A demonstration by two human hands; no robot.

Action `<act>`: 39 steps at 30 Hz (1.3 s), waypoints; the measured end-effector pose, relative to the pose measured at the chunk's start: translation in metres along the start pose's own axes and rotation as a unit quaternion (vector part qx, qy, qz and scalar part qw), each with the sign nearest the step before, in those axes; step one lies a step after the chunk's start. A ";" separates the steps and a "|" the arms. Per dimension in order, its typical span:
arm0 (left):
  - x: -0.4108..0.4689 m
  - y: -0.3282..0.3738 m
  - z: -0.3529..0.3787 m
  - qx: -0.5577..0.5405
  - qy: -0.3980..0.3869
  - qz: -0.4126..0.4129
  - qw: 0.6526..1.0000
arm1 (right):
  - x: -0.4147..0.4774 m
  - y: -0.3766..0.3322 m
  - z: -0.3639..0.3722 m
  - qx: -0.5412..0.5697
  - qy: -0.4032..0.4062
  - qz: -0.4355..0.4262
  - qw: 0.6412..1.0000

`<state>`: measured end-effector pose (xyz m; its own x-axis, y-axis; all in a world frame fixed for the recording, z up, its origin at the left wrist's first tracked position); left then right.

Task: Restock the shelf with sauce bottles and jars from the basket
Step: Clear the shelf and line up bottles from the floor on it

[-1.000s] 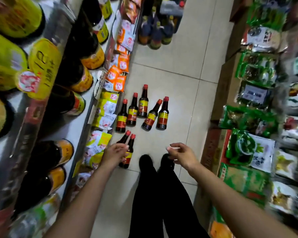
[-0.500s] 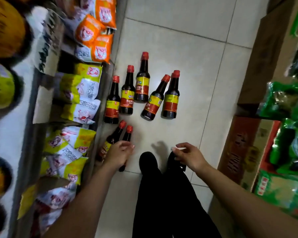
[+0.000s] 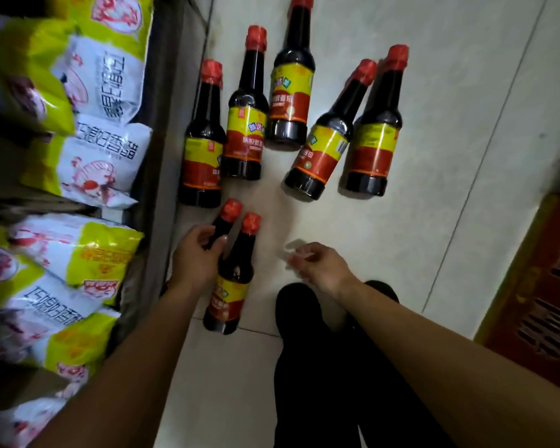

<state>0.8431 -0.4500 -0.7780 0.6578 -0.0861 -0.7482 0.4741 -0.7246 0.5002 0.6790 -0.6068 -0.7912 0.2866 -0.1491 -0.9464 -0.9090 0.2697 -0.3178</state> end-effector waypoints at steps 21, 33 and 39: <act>0.050 -0.013 0.024 0.194 -0.059 0.102 0.974 | 0.079 -0.018 0.082 0.017 -0.034 -0.070 0.997; -0.020 0.032 0.013 0.173 -0.081 0.148 0.970 | 0.019 -0.049 0.039 -0.133 -0.008 -0.113 0.985; -0.062 0.087 0.019 0.173 -0.078 0.187 0.964 | -0.032 -0.074 -0.004 -0.156 0.008 -0.134 0.979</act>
<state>0.8324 -0.5205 -0.6962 0.6367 -0.4674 -0.6133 -0.0202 -0.8052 0.5927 0.7354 -0.6255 -0.7370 0.5245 -0.1896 -0.8300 -0.8509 -0.0842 -0.5185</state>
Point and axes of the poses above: each hand's wrist, its own x-axis towards the middle knuckle, its own z-axis out of the palm, y = z × x, the point moved 6 cm from there along x, towards the middle knuckle, and after that the axes turned 10 degrees about -x, right-handed, at the moved point
